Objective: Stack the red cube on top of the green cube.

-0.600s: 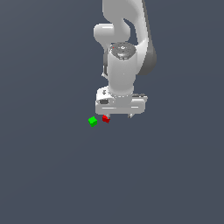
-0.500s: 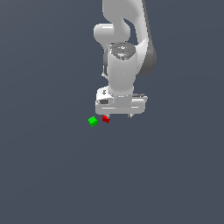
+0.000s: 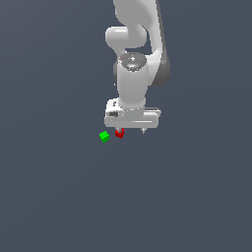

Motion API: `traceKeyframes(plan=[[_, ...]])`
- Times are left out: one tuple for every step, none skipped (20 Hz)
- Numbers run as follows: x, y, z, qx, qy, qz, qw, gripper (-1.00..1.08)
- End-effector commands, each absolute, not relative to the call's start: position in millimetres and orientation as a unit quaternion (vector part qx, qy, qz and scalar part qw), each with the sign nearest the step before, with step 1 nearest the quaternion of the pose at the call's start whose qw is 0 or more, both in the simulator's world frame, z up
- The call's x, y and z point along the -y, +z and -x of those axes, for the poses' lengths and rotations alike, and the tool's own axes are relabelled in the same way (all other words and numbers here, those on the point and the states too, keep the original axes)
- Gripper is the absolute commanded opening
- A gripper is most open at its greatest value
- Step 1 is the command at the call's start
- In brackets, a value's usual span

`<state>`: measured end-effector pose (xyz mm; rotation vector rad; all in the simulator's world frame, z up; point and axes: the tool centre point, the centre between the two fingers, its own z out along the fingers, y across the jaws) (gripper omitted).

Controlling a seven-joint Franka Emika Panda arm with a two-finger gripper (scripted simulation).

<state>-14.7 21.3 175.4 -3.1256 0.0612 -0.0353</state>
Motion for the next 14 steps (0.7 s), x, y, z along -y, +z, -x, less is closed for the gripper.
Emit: traceKeyframes(plan=[[-14.7,166.2,22.8,-0.035,-0.010,0.999,0.007,1.00],[-11.6,161.7,26.8,-0.043,-0.010,0.999,0.007,1.00],[-8.3,156.9,31.3,-0.052,-0.009,0.999,0.006,1.00],[-4.9,151.6,36.1,-0.061,-0.009,0.998,0.006,1.00],[-1.3,146.0,41.4,-0.071,-0.008,0.997,0.005,1.00],[2.5,140.0,47.2,-0.081,-0.007,0.997,0.005,1.00],[6.3,133.6,53.4,-0.092,-0.007,0.996,0.004,1.00],[10.0,127.2,59.6,-0.103,-0.006,0.995,0.004,1.00],[13.4,121.1,65.7,-0.114,-0.005,0.993,0.003,1.00],[16.5,115.4,71.4,-0.124,-0.005,0.992,0.003,1.00],[19.4,109.9,77.0,-0.133,-0.004,0.991,0.002,1.00],[21.9,104.8,82.2,-0.142,-0.004,0.990,0.002,1.00],[24.2,99.9,87.2,-0.150,-0.003,0.989,0.002,1.00],[26.2,95.4,91.8,-0.158,-0.003,0.987,0.001,1.00]])
